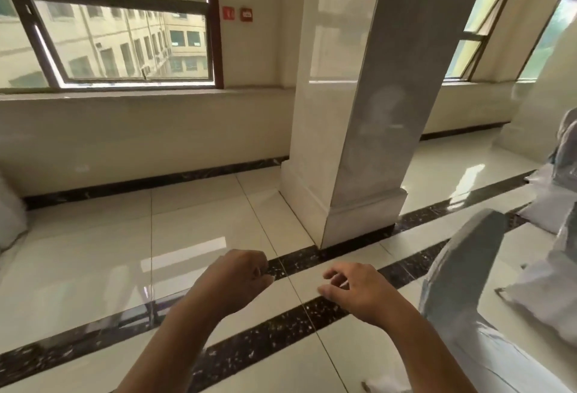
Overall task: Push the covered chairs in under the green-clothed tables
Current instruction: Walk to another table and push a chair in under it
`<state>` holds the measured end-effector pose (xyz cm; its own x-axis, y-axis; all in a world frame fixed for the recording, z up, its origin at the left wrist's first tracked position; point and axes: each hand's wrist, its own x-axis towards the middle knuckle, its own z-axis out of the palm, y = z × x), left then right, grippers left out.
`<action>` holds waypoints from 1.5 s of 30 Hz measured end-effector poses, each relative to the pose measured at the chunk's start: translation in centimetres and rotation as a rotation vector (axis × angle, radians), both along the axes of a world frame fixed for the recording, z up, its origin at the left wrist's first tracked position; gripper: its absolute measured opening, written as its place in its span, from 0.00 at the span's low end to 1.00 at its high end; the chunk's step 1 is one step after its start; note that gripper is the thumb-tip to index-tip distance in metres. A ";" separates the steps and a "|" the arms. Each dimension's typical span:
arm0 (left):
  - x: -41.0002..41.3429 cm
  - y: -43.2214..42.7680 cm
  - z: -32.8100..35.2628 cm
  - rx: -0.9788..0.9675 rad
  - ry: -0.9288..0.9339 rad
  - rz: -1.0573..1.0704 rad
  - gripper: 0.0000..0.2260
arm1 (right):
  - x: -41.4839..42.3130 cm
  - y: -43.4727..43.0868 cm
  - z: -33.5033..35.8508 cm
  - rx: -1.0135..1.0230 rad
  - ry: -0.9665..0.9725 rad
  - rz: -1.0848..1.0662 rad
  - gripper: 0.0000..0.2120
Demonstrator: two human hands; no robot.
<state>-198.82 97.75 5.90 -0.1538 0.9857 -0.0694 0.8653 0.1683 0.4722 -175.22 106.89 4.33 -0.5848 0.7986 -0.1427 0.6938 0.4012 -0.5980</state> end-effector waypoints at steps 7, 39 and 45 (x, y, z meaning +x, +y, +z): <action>-1.6 19.9 2.1 0.013 0.007 -0.227 0.10 | -0.3 14.7 1.9 0.036 -0.009 -0.239 0.17; 52.3 78.3 -2.2 0.174 0.238 -1.751 0.14 | 32.8 45.1 -1.2 -0.209 -0.093 -1.799 0.20; 58.0 77.3 -4.4 0.175 0.305 -2.127 0.16 | 28.7 43.8 -2.3 -0.388 -0.097 -2.107 0.22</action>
<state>-140.85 175.01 1.47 0.9123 -0.3699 -0.1760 -0.3302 -0.9183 0.2183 -146.49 150.68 2.04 0.9232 0.0125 -0.3841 -0.1468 -0.9121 -0.3827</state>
